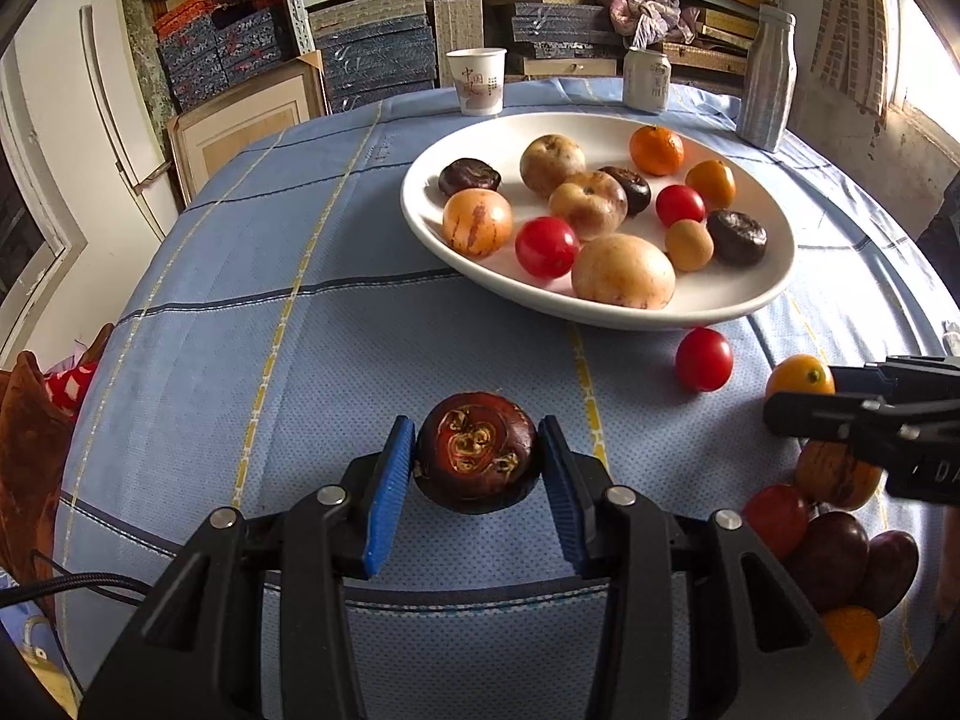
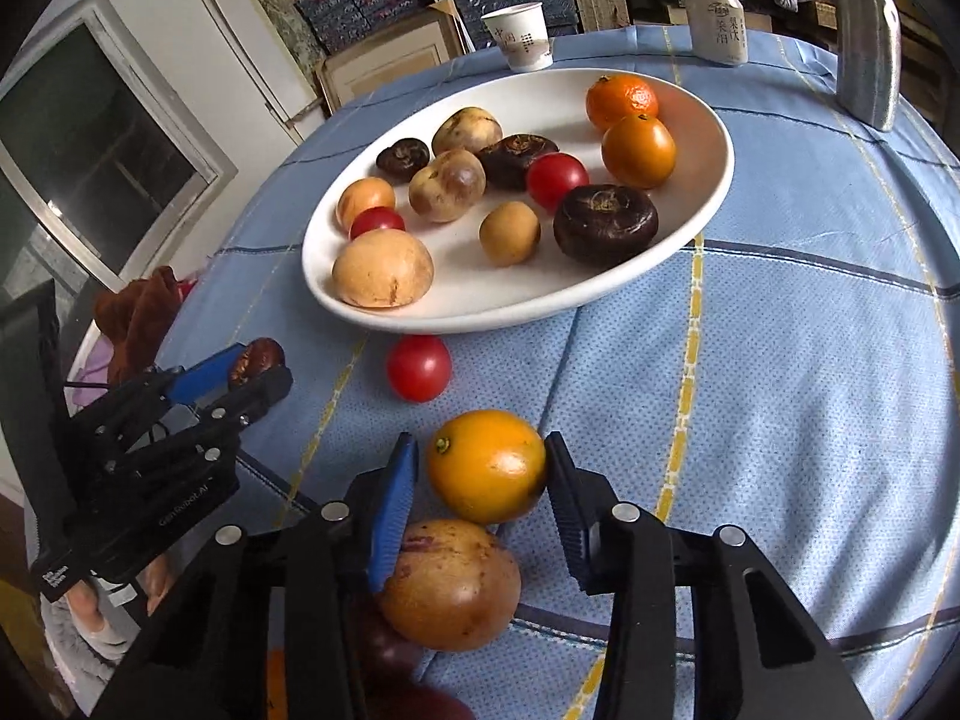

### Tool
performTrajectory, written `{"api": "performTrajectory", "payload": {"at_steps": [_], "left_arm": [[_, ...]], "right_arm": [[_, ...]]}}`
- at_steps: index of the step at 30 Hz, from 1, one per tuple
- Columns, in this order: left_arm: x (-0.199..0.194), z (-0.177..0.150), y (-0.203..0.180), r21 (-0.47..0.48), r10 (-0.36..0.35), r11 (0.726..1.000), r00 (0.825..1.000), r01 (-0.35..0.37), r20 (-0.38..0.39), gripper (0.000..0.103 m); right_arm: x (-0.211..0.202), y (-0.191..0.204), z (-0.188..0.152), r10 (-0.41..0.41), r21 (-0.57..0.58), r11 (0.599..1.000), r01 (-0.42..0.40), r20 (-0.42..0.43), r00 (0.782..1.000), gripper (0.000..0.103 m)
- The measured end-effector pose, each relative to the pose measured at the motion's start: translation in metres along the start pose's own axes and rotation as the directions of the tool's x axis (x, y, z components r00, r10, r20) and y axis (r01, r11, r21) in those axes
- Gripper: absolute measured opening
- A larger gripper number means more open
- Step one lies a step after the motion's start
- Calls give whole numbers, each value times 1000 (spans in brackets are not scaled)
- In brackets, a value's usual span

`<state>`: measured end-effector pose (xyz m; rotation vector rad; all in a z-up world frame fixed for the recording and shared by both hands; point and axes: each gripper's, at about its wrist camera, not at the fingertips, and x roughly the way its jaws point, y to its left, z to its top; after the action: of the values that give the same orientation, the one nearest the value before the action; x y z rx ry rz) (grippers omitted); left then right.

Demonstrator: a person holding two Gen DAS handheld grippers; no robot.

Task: Organize fruits
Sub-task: 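Close the left tool on the plum while the right tool grasps an orange, then carry the plum and orange onto the white plate and open both tools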

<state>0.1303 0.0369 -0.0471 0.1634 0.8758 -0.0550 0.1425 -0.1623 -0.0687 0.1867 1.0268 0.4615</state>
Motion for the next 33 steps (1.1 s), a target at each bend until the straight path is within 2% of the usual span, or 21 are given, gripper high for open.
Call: {"api": "performTrajectory", "payload": {"at_steps": [5,8,12,15,18,21,26,31,33], "left_arm": [[4,-2,-2,9,-8,1000,1000,8,-15,42],[-1,-2,-1,3,-3,1000,1000,3,6,42],[-22,4,4,-18,10,1000,997,-9,70,42],[-41,26,7,-29,-10,1000,995,13,98,42],[-59,64,5,-21,29,999,990,-27,139,42],[-64,101,4,-47,12,999,985,-4,171,42],[-33,142,3,-114,-7,993,987,26,159,42],[25,146,2,-150,-34,988,996,46,87,42],[45,142,3,-146,-44,988,997,52,55,42]], "right_arm": [[-9,-11,-6,36,39,999,-38,49,998,39],[-33,-13,-9,24,33,999,-29,135,990,39],[-82,-18,-14,-57,24,998,52,305,951,39],[-116,-20,-4,-66,19,998,64,378,923,39],[-146,-13,25,-70,-9,997,81,425,902,39],[-160,-2,54,-54,-34,996,79,461,886,38],[-125,15,90,-35,-64,996,69,433,901,38],[-53,13,111,-46,-63,996,70,320,946,39],[-29,10,114,-64,-64,994,86,286,956,39]]}}
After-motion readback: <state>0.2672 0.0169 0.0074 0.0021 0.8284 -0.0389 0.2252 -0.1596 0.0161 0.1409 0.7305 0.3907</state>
